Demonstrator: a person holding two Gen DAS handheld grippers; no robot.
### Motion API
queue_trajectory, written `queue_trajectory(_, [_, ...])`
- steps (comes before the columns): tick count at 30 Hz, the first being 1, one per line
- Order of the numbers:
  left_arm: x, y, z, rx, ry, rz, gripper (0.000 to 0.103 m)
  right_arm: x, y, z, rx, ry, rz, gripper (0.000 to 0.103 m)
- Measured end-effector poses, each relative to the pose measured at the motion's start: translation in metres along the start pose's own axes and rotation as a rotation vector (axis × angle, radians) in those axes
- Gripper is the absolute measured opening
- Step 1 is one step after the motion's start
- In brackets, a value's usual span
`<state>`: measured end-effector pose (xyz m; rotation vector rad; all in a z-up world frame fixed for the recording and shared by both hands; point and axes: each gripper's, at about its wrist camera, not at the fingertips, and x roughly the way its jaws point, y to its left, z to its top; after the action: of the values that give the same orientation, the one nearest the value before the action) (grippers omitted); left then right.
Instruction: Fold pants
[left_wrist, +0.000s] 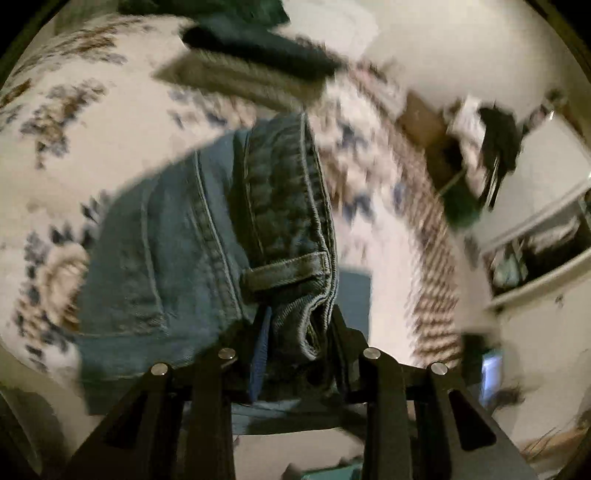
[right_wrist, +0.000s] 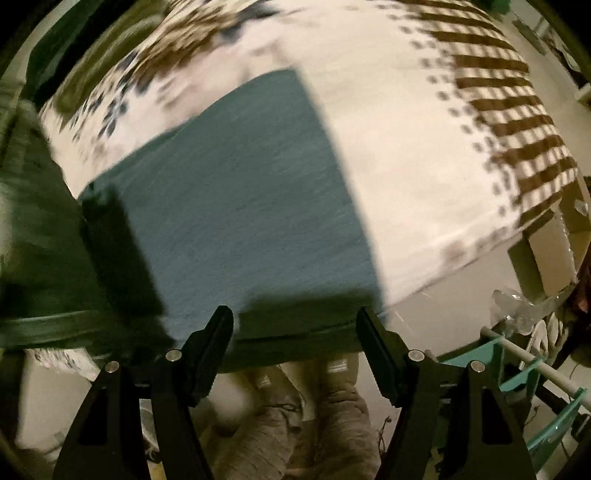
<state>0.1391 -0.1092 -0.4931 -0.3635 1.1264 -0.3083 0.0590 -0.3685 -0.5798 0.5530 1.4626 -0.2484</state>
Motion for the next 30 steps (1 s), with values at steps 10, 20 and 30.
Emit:
queue_trajectory(10, [-0.001,-0.007,0.008,0.064,0.12,0.187,0.065,-0.023,-0.012,0.073,-0.098,-0.012,0.234,0.071])
queue_trajectory(20, [-0.004,0.077,0.032,0.03,0.123,0.47,0.084,0.002,0.061,0.093,-0.242,0.03,0.364,0.078])
queue_trajectory(30, [0.022,0.125,0.035,0.005,0.173,0.552,0.084,0.067,0.111,0.102,-0.304,0.141,0.341,0.093])
